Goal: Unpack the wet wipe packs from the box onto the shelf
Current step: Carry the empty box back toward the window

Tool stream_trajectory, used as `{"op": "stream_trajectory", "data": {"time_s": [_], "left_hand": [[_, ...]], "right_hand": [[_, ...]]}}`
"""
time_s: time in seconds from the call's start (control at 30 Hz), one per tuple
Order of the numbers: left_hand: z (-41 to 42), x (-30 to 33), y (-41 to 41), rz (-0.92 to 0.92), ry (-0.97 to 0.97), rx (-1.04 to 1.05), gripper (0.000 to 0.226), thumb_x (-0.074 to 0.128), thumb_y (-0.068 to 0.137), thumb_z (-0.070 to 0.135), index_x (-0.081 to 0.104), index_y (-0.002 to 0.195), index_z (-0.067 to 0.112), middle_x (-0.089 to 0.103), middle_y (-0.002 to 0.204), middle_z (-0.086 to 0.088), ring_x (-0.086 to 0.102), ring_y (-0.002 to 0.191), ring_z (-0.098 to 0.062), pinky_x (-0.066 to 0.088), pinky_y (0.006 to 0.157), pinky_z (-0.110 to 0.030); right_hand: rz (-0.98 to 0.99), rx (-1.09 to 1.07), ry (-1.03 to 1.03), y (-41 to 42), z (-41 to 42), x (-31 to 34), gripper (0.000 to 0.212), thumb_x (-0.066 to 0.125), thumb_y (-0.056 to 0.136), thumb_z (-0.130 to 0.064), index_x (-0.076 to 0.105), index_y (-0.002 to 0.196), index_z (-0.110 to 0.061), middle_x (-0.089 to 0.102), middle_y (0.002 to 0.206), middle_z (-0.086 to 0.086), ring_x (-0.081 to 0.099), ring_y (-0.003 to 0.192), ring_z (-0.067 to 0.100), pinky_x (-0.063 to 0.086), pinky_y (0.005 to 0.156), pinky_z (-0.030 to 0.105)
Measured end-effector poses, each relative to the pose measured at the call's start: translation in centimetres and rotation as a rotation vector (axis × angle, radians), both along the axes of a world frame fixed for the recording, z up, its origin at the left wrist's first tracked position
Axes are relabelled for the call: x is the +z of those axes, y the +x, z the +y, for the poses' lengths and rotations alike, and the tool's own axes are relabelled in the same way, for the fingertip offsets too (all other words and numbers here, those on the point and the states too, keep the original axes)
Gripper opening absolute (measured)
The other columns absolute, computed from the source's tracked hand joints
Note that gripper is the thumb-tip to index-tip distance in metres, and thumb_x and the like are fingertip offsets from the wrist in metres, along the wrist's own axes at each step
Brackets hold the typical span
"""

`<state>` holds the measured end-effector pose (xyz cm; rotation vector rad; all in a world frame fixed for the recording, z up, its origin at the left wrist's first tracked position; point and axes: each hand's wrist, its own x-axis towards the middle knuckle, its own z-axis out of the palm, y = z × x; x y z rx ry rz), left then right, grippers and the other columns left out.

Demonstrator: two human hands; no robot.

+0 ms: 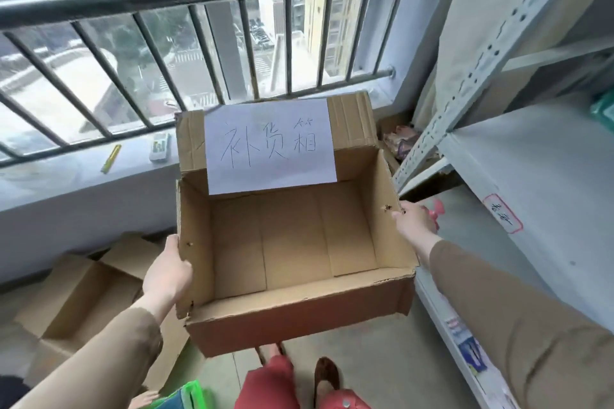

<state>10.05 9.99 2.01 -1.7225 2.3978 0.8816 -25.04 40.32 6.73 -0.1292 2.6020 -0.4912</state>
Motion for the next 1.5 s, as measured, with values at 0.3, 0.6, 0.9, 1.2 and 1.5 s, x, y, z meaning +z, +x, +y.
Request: {"op": "stream_trajectory", "data": {"time_s": [0.3,0.6,0.9,1.2,1.5], "left_hand": [[-10.0,-2.5,-5.8,-0.009,0.082,0.022,0.033,0.047,0.083,0.006,0.038,0.107,0.026,0.063,0.078,-0.005,0.061,0.065,-0.029,0.052,0.066,-0.04],[-14.1,-7.3,-9.5,-0.108,0.188,0.061,0.03,0.046,0.081,0.005,0.038,0.103,0.025,0.064,0.078,-0.009,0.062,0.067,-0.032,0.055,0.067,-0.042],[-16.1,-9.2,-11.7,-0.166,0.183,0.076,0.029,0.052,0.085,0.013,0.037,0.109,0.021,0.063,0.083,-0.009,0.06,0.073,-0.035,0.046,0.07,-0.04],[-15.5,-8.5,-11.6,-0.194,0.213,0.014,0.03,0.052,0.083,0.007,0.036,0.107,0.017,0.065,0.081,-0.009,0.062,0.072,-0.033,0.053,0.07,-0.043],[-15.6,-7.5,-11.7,-0.238,0.205,-0.04,0.027,0.052,0.076,0.011,0.036,0.097,0.018,0.064,0.08,-0.008,0.063,0.071,-0.031,0.054,0.07,-0.041]], "right_hand": [[-0.036,0.054,0.005,-8.8,-13.7,-3.1,0.04,0.05,0.103,-0.028,0.053,0.142,-0.018,0.054,0.144,0.012,0.048,0.131,0.037,0.038,0.105,0.039],[-0.148,0.027,-0.014,-13.4,-18.6,-10.3,0.037,0.052,0.101,-0.028,0.058,0.137,-0.025,0.062,0.134,0.008,0.057,0.119,0.035,0.046,0.102,0.045],[-0.108,0.107,0.018,-16.4,-21.0,-13.5,0.039,0.051,0.101,-0.031,0.056,0.138,-0.019,0.058,0.138,0.011,0.054,0.124,0.037,0.043,0.101,0.04],[-0.095,0.165,0.118,-15.1,-21.2,-13.2,0.045,0.05,0.098,-0.013,0.048,0.142,-0.019,0.055,0.14,0.013,0.053,0.125,0.038,0.044,0.1,0.04],[-0.105,0.123,0.188,-15.2,-18.8,-12.8,0.04,0.048,0.093,-0.01,0.05,0.132,-0.02,0.06,0.128,0.016,0.057,0.116,0.041,0.046,0.099,0.043]]}}
